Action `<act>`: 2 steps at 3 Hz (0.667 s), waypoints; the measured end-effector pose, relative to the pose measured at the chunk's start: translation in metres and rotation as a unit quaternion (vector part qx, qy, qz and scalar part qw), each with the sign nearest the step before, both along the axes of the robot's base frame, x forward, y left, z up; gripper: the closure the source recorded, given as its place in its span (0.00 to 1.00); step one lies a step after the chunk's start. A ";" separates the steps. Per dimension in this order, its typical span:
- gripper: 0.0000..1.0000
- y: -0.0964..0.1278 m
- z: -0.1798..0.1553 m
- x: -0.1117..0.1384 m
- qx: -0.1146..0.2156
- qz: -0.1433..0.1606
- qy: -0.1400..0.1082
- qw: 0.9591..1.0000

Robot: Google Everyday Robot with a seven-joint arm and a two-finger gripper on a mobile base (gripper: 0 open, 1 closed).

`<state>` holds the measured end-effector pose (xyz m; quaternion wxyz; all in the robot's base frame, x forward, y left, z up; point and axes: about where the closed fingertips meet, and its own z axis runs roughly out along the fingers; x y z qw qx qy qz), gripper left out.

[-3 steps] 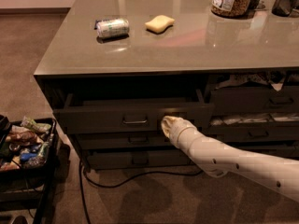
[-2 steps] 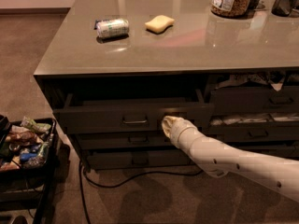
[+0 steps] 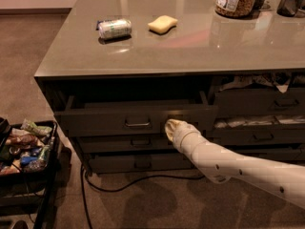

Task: Close top drawer

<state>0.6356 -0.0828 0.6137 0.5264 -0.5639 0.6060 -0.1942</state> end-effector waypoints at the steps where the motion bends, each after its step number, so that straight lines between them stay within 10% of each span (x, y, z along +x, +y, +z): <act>1: 1.00 -0.003 -0.002 0.005 -0.001 -0.005 -0.004 1.000; 2: 1.00 -0.011 -0.002 0.016 -0.007 -0.015 -0.013 1.000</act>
Offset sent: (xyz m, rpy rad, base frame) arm 0.0441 -0.0331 -0.0040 -0.0416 -0.0624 -0.0781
